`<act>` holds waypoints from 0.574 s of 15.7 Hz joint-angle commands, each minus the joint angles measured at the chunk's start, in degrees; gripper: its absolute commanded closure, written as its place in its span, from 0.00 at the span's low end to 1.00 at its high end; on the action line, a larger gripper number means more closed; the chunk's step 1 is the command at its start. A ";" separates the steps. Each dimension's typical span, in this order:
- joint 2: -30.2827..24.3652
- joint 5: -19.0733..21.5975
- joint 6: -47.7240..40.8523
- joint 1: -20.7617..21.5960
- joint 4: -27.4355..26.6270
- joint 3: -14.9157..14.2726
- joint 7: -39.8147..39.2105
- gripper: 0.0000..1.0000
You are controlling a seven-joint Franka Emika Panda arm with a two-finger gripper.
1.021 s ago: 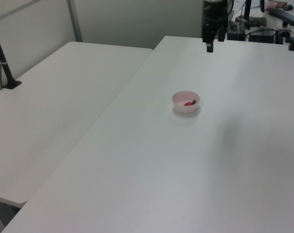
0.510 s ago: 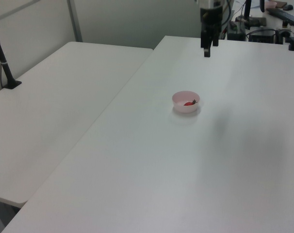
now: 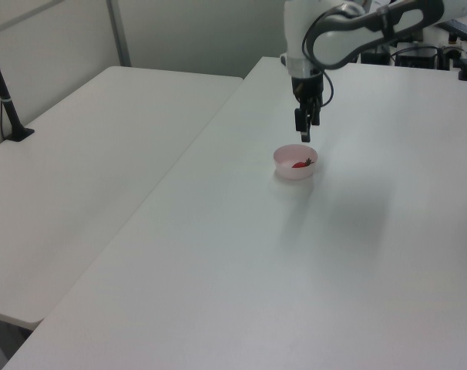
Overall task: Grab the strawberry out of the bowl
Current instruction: 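Move the open gripper over the pink bowl with the strawberry, then lower the gripper into the pink bowl around the red strawberry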
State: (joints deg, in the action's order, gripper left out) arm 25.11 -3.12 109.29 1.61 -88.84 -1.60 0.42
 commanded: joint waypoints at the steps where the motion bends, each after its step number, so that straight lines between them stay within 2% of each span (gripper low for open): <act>1: 0.81 0.31 2.51 0.67 -0.10 -0.07 -0.60 0.20; 4: 1.95 0.40 2.69 0.93 -0.02 0.20 3.87 0.21; 9: 3.19 -0.13 3.73 1.73 -0.28 0.37 4.85 0.24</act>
State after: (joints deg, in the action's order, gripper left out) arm 27.67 -3.03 111.03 2.48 -88.80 -1.14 3.50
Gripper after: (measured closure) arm 0.216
